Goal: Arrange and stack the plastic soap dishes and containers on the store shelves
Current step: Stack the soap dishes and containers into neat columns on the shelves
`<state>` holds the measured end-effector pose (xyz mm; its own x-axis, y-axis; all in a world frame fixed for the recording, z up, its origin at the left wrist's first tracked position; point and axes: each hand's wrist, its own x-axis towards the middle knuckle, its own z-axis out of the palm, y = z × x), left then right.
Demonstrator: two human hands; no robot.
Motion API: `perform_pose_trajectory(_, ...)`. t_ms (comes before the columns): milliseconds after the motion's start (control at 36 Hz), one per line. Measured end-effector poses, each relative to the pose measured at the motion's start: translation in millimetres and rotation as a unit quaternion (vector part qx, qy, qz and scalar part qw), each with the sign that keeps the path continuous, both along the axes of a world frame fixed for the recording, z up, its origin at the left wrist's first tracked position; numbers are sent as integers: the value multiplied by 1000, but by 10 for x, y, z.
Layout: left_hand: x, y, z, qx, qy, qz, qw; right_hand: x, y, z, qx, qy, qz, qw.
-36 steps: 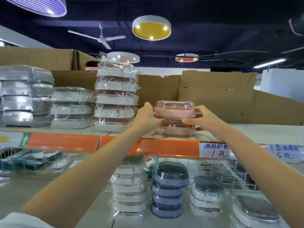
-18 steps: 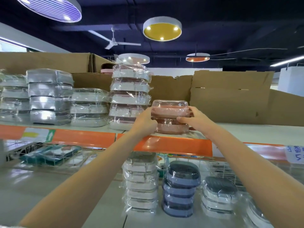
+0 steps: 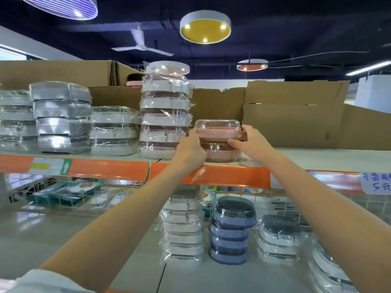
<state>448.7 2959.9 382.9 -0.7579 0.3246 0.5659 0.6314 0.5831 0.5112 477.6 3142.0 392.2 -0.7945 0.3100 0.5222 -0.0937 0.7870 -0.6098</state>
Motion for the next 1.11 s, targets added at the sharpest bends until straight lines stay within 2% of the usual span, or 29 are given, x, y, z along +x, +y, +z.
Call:
perform_pose_trajectory(111, -5, -77, -2, -13, 39, 16, 999, 118, -113, 37, 116, 56, -66, 989)
perform_pose_trajectory(194, 24, -179, -30, -35, 97, 7, 995, 262, -262, 13, 241, 121, -63, 961)
perform_pose_trajectory(333, 107, -443, -107, -48, 193, -10, 980, 435, -541, -133, 359, 202, 1, 911)
perform_pose_trajectory(472, 195, -733, -329, -68, 278, -13, 958, 591, -849, -414, 432, 193, 115, 873)
perform_pose_trajectory(583, 259, -947, -588, -96, 312, -28, 945, 590, -910, -786, 491, 203, 151, 834)
perform_pose_trajectory(639, 302, -1047, -728, -125, 317, -44, 939, 562, -911, -965, 502, 196, 166, 826)
perform_pose_trajectory(722, 317, -1156, -966, -179, 302, -61, 934, 507, -879, -1193, 495, 155, 196, 832)
perform_pose_trajectory(944, 184, -1205, -1408, -267, 198, -15, 943, 290, -877, -1458, 380, -70, 147, 911)
perform_pose_trajectory(1111, 95, -1175, -1466, -264, 183, -7, 947, 60, -928, -1508, 353, -108, 121, 921)
